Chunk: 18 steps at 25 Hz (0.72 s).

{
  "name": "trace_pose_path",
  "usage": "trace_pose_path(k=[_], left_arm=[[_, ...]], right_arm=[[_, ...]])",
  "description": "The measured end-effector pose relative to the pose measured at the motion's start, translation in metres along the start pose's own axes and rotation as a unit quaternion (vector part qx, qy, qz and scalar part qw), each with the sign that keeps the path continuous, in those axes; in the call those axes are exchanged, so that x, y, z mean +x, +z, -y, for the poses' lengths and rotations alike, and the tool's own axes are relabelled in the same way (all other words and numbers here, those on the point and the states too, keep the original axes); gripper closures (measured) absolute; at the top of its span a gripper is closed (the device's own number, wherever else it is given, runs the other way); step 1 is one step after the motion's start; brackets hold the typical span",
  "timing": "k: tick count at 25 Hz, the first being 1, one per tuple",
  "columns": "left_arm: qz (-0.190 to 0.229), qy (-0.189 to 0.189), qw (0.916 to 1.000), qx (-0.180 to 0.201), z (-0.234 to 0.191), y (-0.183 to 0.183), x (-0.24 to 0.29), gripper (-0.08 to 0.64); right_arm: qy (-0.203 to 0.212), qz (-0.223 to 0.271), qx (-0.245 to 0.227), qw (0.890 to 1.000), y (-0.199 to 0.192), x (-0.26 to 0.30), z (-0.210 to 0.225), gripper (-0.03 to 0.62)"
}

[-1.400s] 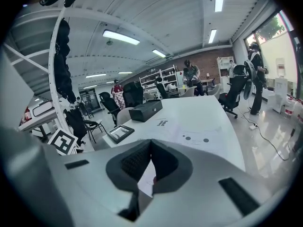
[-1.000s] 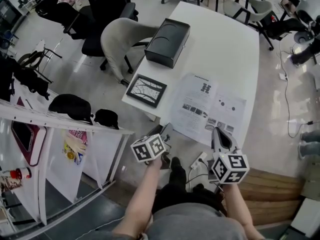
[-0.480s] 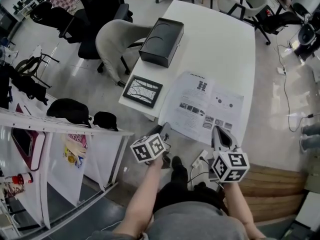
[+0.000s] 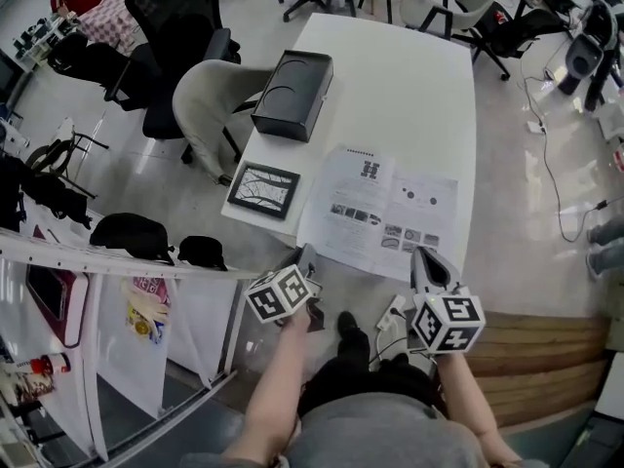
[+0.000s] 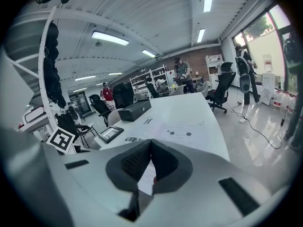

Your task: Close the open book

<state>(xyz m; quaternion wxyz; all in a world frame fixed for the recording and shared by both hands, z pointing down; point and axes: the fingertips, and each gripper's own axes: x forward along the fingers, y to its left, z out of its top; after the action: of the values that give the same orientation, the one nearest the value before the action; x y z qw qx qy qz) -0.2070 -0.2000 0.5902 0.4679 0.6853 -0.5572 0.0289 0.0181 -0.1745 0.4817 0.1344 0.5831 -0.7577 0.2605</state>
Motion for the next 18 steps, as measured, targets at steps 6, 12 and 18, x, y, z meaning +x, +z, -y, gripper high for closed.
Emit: trace_pose_path(k=[6, 12, 18], left_arm=[[0.019, -0.001, 0.9994, 0.028, 0.012, 0.012, -0.010, 0.545], [0.038, -0.018, 0.9983, 0.039, 0.025, 0.025, -0.020, 0.546], [0.051, -0.041, 0.9964, 0.054, 0.048, 0.032, -0.027, 0.546]], right_arm=[[-0.013, 0.002, 0.004, 1.000, -0.004, -0.012, 0.010, 0.588], [-0.019, 0.005, 0.005, 1.000, -0.006, -0.018, 0.015, 0.588], [-0.025, 0.004, 0.012, 1.000, -0.010, -0.026, 0.023, 0.588]])
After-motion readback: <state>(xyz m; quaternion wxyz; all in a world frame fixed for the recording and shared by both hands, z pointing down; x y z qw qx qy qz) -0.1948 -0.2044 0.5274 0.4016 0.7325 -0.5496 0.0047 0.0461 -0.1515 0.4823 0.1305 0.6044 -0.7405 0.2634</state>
